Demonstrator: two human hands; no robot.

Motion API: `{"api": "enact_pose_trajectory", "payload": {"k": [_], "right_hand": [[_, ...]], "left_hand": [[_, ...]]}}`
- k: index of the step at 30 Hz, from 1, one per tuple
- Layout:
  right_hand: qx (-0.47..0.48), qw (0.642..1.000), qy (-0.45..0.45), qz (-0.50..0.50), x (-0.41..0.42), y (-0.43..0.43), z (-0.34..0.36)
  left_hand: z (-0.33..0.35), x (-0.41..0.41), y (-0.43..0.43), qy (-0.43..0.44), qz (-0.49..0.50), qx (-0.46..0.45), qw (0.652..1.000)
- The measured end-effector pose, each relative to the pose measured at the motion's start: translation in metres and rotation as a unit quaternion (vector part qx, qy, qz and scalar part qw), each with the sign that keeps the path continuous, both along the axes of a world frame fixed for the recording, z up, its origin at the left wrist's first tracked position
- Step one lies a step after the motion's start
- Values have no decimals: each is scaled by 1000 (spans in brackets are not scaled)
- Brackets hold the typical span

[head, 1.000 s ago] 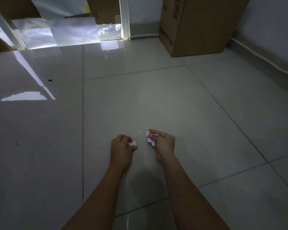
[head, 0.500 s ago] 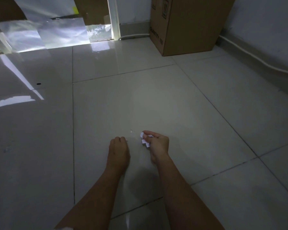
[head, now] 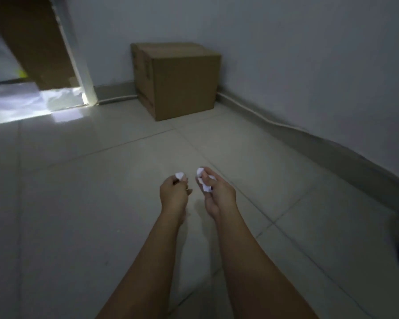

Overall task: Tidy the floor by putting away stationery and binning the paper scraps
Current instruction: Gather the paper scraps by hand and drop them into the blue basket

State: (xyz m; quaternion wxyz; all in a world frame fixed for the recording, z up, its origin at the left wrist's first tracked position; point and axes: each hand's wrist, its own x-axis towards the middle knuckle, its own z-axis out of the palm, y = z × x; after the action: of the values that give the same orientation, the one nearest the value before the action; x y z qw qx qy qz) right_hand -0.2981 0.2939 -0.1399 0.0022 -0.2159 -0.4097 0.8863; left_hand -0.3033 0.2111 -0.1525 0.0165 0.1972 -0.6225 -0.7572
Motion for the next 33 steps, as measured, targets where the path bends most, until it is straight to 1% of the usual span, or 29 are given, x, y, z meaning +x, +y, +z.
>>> {"api": "enact_pose_trajectory", "payload": {"k": [2, 4, 7, 9, 11, 14, 16, 18, 19, 20, 22, 23, 24, 26, 28, 29, 33], "right_hand": [[-9, 998, 44, -48, -5, 46, 41], [-7, 991, 94, -96, -1, 105, 83], [9, 975, 150, -165, 14, 191, 133], [21, 959, 173, -223, 37, 253, 157], [54, 939, 168, -296, 69, 317, 174], [101, 902, 105, -406, 125, 395, 176], [138, 877, 21, -460, 157, 433, 167], [200, 841, -64, -499, 181, 458, 162], [230, 825, -101, -506, 192, 469, 160], [249, 820, -125, -500, 200, 474, 159], [267, 823, -167, -473, 211, 478, 156], [281, 819, -185, -465, 216, 479, 154], [300, 810, -201, -462, 218, 481, 152], [338, 775, -233, -480, 221, 482, 149], [354, 745, -272, -495, 221, 486, 149], [363, 738, -290, -489, 221, 488, 150], [410, 734, -340, -422, 216, 495, 151]], "left_hand": [[40, -6, 62, 28, -57, 69, 996], [82, -3, 128, 50, -130, 102, 985], [134, 10, 218, 84, -204, 142, 965], [161, 27, 280, 99, -259, 151, 949], [177, 50, 348, 113, -318, 132, 932], [183, 90, 430, 107, -407, 78, 904], [183, 120, 466, 108, -456, 29, 883], [183, 143, 490, 126, -492, -49, 860], [183, 152, 502, 128, -517, -87, 842], [182, 157, 509, 126, -546, -117, 820], [182, 161, 515, 129, -593, -164, 778], [182, 161, 518, 138, -596, -180, 770], [181, 161, 520, 152, -590, -192, 769], [181, 160, 521, 187, -565, -200, 779], [181, 158, 521, 215, -536, -206, 790], [180, 157, 520, 224, -525, -215, 793], [176, 154, 520, 237, -520, -237, 785]]}}
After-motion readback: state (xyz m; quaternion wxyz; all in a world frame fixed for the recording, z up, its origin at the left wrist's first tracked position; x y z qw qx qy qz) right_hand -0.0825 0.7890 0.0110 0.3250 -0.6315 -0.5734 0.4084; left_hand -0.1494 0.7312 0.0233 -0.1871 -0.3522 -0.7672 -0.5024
